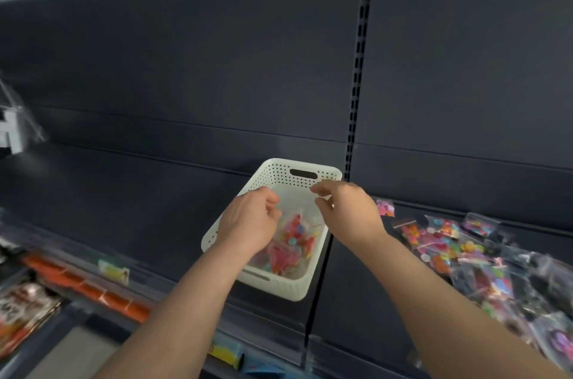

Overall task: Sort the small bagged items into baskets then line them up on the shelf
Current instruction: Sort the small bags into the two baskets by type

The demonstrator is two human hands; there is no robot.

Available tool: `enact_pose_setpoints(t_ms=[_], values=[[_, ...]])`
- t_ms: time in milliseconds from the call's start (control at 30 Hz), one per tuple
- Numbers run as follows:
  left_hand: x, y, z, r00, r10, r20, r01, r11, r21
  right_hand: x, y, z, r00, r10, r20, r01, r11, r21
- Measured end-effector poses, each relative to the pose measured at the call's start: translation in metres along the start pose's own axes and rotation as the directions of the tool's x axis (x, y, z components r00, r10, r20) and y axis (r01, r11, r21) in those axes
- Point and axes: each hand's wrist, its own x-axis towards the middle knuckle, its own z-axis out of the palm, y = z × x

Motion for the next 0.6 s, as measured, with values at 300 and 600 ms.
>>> enact_pose_setpoints(t_ms=[300, 600], values=[[0.013, 0.077, 0.045, 0.973, 0.215, 0.08, -0.208, 0.974, -0.095, -0.05, 0.087, -0.041, 0.984, 0.174, -0.038, -0.176, 0.922, -0.345], [0.034, 0.132, 0.129, 0.866, 0.247, 0.434, -0.37, 0.901, 0.226, -0.087, 0.136, -0.065, 0.95, 0.312, 0.019, -0.291, 0.903, -0.316]])
